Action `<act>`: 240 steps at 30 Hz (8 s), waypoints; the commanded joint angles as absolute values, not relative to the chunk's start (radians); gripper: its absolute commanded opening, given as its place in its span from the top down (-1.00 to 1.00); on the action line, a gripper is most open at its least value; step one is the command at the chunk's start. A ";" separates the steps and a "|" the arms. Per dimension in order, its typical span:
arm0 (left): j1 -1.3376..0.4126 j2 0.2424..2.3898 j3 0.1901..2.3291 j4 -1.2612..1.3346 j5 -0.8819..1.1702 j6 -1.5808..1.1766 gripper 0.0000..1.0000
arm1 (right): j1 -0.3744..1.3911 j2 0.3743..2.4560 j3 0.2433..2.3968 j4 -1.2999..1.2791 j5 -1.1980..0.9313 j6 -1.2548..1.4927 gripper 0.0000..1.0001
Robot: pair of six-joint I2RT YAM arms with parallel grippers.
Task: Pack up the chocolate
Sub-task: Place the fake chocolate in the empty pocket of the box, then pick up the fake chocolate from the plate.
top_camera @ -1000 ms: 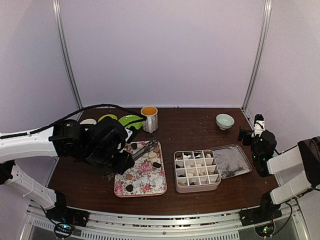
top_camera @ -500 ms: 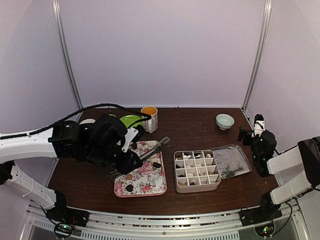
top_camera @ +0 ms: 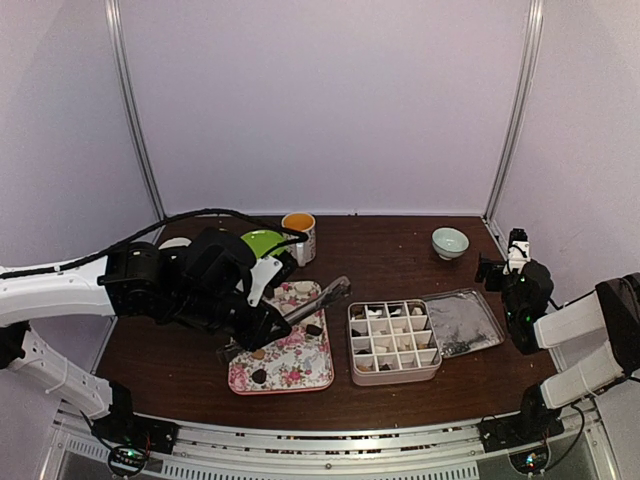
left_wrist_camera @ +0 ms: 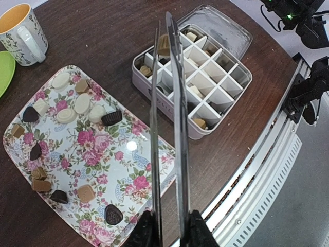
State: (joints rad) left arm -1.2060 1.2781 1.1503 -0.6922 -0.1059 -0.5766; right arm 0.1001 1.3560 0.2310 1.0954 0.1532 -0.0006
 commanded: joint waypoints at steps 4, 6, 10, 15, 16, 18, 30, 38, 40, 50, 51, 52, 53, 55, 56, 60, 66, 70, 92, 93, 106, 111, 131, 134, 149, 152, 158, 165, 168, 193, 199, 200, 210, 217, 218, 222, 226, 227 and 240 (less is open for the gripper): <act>-1.210 1.285 1.180 -0.632 -0.086 -0.557 0.60 | 0.094 1.358 0.244 1.095 0.151 0.000 -1.00; -1.210 1.287 1.181 -0.632 -0.080 -0.557 0.59 | 0.094 1.358 0.246 1.095 0.152 0.000 -1.00; -1.210 1.298 1.187 -0.619 -0.033 -0.544 0.59 | 0.093 1.358 0.244 1.095 0.152 0.000 -1.00; -1.226 1.358 1.226 -0.617 0.008 -0.522 0.59 | 0.094 1.358 0.245 1.095 0.152 0.000 -1.00; -1.230 1.374 1.236 -0.617 0.013 -0.516 0.59 | 0.094 1.358 0.245 1.094 0.151 0.000 -1.00; -1.239 1.410 1.260 -0.618 0.030 -0.500 0.59 | 0.093 1.358 0.246 1.095 0.152 0.000 -1.00; -1.280 1.641 1.391 -0.605 0.144 -0.412 0.61 | 0.094 1.358 0.245 1.095 0.152 0.000 -1.00; -1.282 1.700 1.410 -0.599 0.162 -0.416 0.58 | 0.094 1.358 0.244 1.094 0.152 -0.001 -1.00; -1.282 1.703 1.410 -0.595 0.163 -0.416 0.55 | 0.094 1.358 0.246 1.095 0.152 0.000 -1.00; -1.282 1.735 1.425 -0.603 0.124 -0.415 0.47 | 0.094 1.358 0.245 1.095 0.152 0.000 -1.00; -1.282 1.736 1.427 -0.608 0.114 -0.414 0.47 | 0.094 1.358 0.246 1.095 0.152 0.000 -1.00; -1.282 1.737 1.429 -0.609 0.108 -0.414 0.46 | 0.094 1.358 0.246 1.094 0.151 0.000 -1.00; -1.282 1.737 1.430 -0.608 0.103 -0.415 0.45 | 0.094 1.358 0.245 1.094 0.152 0.000 -1.00; -1.281 1.736 1.433 -0.607 0.092 -0.417 0.41 | 0.094 1.358 0.246 1.094 0.152 -0.001 -1.00; -1.282 1.736 1.433 -0.606 0.090 -0.419 0.40 | 0.094 1.358 0.245 1.095 0.152 -0.001 -1.00; -1.282 1.741 1.426 -0.598 0.077 -0.423 0.39 | 0.094 1.358 0.246 1.094 0.152 0.000 -1.00; -1.281 1.731 1.426 -0.602 0.042 -0.435 0.31 | 0.094 1.358 0.245 1.094 0.152 0.000 -1.00; -1.280 1.674 1.395 -0.601 -0.020 -0.459 0.32 | 0.094 1.358 0.245 1.094 0.152 0.000 -1.00; -1.149 1.395 1.192 -0.668 -0.236 -0.636 0.40 | 0.094 1.358 0.245 1.094 0.151 0.000 -1.00; -1.143 1.381 1.183 -0.671 -0.241 -0.643 0.40 | 0.093 1.358 0.245 1.094 0.152 0.000 -1.00; -1.086 1.293 1.111 -0.727 -0.264 -0.692 0.39 | 0.094 1.358 0.246 1.094 0.152 0.000 -1.00; -1.085 1.299 1.110 -0.754 -0.293 -0.701 0.40 | 0.094 1.357 0.246 1.094 0.152 0.000 -1.00; -1.054 1.292 1.078 -0.847 -0.315 -0.749 0.40 | 0.094 1.358 0.246 1.094 0.151 0.000 -1.00; -1.054 1.300 1.077 -0.881 -0.321 -0.763 0.40 | 0.094 1.358 0.245 1.094 0.151 0.000 -1.00; -1.054 1.335 1.085 -0.940 -0.341 -0.772 0.40 | 0.094 1.358 0.246 1.094 0.151 0.000 -1.00; -1.054 1.337 1.072 -0.940 -0.337 -0.777 0.40 | 0.094 1.358 0.246 1.094 0.152 0.000 -1.00; -1.054 1.337 1.029 -0.933 -0.308 -0.803 0.40 | 0.094 1.358 0.246 1.094 0.152 0.000 -1.00; -1.054 1.364 1.041 -0.951 -0.293 -0.800 0.34 | 0.094 1.358 0.246 1.094 0.152 0.000 -1.00; -1.054 1.352 1.044 -0.963 -0.299 -0.801 0.29 | 0.094 1.357 0.246 1.094 0.152 0.000 -1.00; -1.049 1.316 1.109 -1.168 -0.366 -0.841 0.27 | 0.094 1.358 0.246 1.094 0.151 0.000 -1.00; -1.046 1.321 1.100 -1.184 -0.357 -0.848 0.27 | 0.094 1.358 0.246 1.094 0.152 0.000 -1.00; -1.047 1.321 1.099 -1.184 -0.355 -0.848 0.27 | 0.094 1.358 0.245 1.094 0.151 0.000 -1.00; -1.045 1.335 1.098 -1.186 -0.330 -0.850 0.28 | 0.094 1.359 0.245 1.094 0.152 0.000 -1.00; -1.045 1.327 1.085 -1.184 -0.314 -0.858 0.28 | 0.094 1.358 0.246 1.094 0.152 0.000 -1.00; -1.045 1.327 1.082 -1.181 -0.312 -0.858 0.28 | 0.094 1.358 0.246 1.094 0.152 0.000 -1.00; -1.045 1.328 1.070 -1.177 -0.304 -0.860 0.28 | 0.094 1.358 0.246 1.094 0.151 0.000 -1.00; -1.045 1.328 1.066 -1.175 -0.285 -0.861 0.27 | 0.094 1.358 0.246 1.094 0.151 0.000 -1.00; -1.045 1.331 1.064 -1.172 -0.277 -0.858 0.28 | 0.094 1.358 0.247 1.094 0.152 0.000 -1.00; -1.045 1.371 1.070 -1.154 -0.288 -0.844 0.22 | 0.094 1.358 0.246 1.094 0.152 0.000 -1.00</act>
State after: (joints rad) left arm -1.0527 1.3575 1.0649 -1.1782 -0.2733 -0.8474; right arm 0.1001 1.3560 0.2310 1.0954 0.1532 -0.0006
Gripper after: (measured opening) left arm 0.391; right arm 0.999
